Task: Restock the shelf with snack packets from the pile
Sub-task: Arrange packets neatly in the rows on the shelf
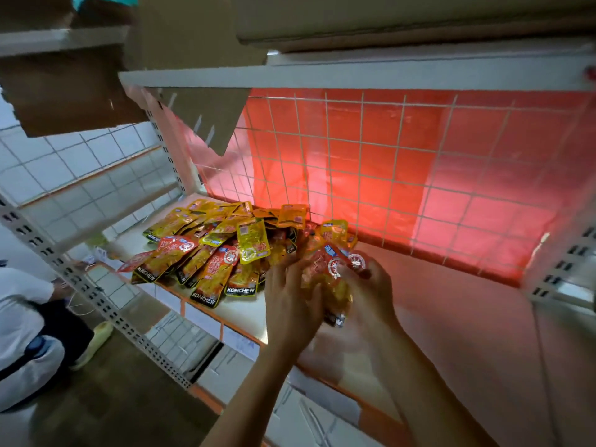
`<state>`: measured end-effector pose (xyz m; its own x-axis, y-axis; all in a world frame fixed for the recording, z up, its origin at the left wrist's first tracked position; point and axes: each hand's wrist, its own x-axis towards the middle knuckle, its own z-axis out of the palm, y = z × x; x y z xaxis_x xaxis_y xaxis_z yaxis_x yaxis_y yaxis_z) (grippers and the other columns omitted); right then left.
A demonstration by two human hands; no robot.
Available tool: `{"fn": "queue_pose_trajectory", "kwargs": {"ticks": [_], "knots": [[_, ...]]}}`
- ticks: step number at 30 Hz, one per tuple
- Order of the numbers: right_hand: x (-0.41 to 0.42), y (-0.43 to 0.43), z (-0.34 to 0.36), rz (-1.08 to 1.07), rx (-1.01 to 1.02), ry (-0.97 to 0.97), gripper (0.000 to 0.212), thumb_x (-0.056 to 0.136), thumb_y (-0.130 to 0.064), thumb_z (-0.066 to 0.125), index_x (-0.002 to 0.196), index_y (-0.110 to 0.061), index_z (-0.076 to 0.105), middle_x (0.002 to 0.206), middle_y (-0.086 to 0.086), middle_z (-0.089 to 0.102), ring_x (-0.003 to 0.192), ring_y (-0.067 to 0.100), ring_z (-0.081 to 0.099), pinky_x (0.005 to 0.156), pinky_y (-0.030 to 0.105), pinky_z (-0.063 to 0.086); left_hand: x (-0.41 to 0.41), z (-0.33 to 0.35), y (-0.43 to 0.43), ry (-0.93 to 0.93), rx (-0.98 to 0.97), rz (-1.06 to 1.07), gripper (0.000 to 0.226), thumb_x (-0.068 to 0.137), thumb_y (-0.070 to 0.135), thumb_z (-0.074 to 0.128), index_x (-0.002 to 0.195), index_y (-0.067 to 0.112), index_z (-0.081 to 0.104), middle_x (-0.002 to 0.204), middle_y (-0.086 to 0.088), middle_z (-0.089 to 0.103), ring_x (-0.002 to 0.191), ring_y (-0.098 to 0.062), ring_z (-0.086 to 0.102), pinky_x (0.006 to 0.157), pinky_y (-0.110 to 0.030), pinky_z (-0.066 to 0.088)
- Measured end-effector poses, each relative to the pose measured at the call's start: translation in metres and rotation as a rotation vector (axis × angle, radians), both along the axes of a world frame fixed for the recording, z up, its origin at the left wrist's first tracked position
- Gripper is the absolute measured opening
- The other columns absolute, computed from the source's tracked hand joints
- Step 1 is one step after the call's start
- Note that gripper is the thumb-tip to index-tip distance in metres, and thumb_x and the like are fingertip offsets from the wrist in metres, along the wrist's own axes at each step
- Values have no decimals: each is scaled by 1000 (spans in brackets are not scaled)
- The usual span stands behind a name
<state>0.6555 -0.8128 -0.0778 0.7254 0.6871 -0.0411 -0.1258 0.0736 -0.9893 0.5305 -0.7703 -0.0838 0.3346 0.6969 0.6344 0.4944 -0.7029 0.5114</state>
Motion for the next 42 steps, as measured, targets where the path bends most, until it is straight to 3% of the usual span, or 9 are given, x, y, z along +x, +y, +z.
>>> {"fn": "queue_pose_trajectory", "kwargs": {"ticks": [3, 8, 13, 17, 21, 25, 32, 35, 42], "knots": [[22, -33, 11, -31, 59, 102, 21, 77, -12, 76, 97, -9, 69, 94, 15, 72, 91, 37, 68, 82, 52, 55, 22, 11, -14, -15, -302, -186, 60, 82, 37, 64, 133, 8, 50, 113, -4, 65, 106, -21, 61, 91, -37, 49], [60, -93, 30, -155, 100, 187, 19, 81, -15, 72, 88, 1, 67, 84, 20, 68, 74, 29, 61, 69, 46, 51, 74, 19, -48, -16, -583, -314, 56, 71, 56, 62, 115, 21, 63, 72, 15, 68, 73, 0, 66, 77, -29, 55], [99, -161, 37, -189, 111, 187, 17, 84, 4, 59, 94, -2, 71, 97, 24, 70, 92, 40, 67, 87, 51, 52, 132, 24, -95, -136, -811, -419, 46, 67, 55, 67, 101, 25, 63, 84, 5, 69, 80, -15, 69, 78, -44, 58], [124, -215, 38, -298, 123, 172, 22, 87, -1, 59, 108, 1, 66, 104, 24, 69, 101, 43, 64, 89, 56, 51, 176, 31, -141, -200, -960, -576, 29, 78, 38, 73, 99, 22, 62, 89, -1, 73, 83, -22, 71, 77, -47, 59], [149, -272, 39, -390, 110, 187, 19, 86, -10, 65, 104, -6, 70, 92, 13, 74, 83, 30, 71, 71, 45, 59, 212, 37, -195, -222, -1050, -669, 7, 89, 19, 66, 91, 25, 65, 86, 3, 74, 82, -21, 72, 70, -38, 59], [180, -336, 39, -438, 48, 137, 9, 84, -7, 64, 91, -2, 69, 100, 36, 61, 80, 31, 60, 81, 55, 51, 248, 42, -254, -253, -1109, -634, 11, 89, 10, 60, 97, 17, 64, 96, -13, 70, 87, -31, 68, 79, -44, 55], [234, -450, 30, -538, -30, 110, 19, 88, -9, 61, 105, -6, 67, 100, 18, 70, 93, 36, 68, 85, 56, 53, 306, 29, -370, -174, -1018, -690, 16, 88, 13, 63, 101, 21, 64, 97, -2, 70, 95, -23, 66, 82, -38, 56], [255, -495, 26, -573, -81, 58, 9, 88, -16, 62, 95, -17, 68, 94, 11, 71, 90, 31, 68, 85, 49, 54, 328, 25, -412, -34, -964, -691, 24, 87, 21, 66, 110, 14, 62, 103, -3, 69, 96, -20, 66, 88, -43, 55], [290, -580, 10, -725, -319, -220, 4, 86, -18, 61, 81, -18, 61, 63, -4, 54, 56, 11, 47, 52, 25, 34, 359, 22, -485, 128, -973, -748, 19, 86, 26, 68, 102, 24, 58, 104, 0, 68, 95, -17, 67, 90, -44, 54]]}}
